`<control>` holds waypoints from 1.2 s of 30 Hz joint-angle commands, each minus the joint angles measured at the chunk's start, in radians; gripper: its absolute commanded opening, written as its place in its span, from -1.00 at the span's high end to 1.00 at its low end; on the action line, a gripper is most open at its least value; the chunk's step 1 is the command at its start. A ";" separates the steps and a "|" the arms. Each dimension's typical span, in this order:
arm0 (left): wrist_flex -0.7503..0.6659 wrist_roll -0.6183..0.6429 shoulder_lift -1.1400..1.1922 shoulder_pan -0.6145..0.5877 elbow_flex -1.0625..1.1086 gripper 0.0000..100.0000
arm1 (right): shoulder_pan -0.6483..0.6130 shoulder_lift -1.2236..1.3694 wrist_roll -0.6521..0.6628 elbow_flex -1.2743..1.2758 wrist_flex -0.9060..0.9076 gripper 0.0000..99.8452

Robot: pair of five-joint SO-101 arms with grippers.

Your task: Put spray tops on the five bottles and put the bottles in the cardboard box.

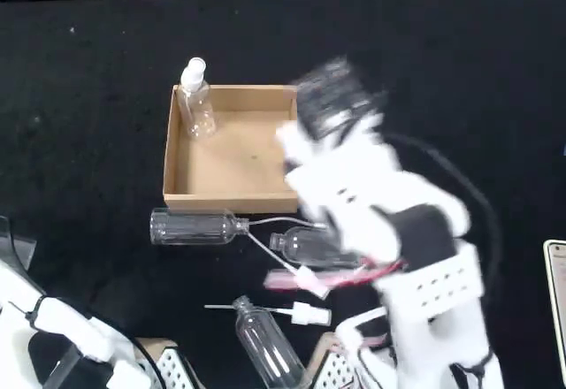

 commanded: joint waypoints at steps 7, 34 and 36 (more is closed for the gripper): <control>-0.003 0.006 -0.003 0.002 -0.064 0.94 | 0.715 0.426 0.222 0.136 -0.342 0.96; -0.003 0.006 -0.003 0.002 -0.062 0.94 | 0.852 1.072 0.514 -0.156 -0.325 0.55; -0.002 0.006 -0.003 0.002 -0.062 0.94 | 0.852 1.075 0.546 -0.156 -0.325 0.57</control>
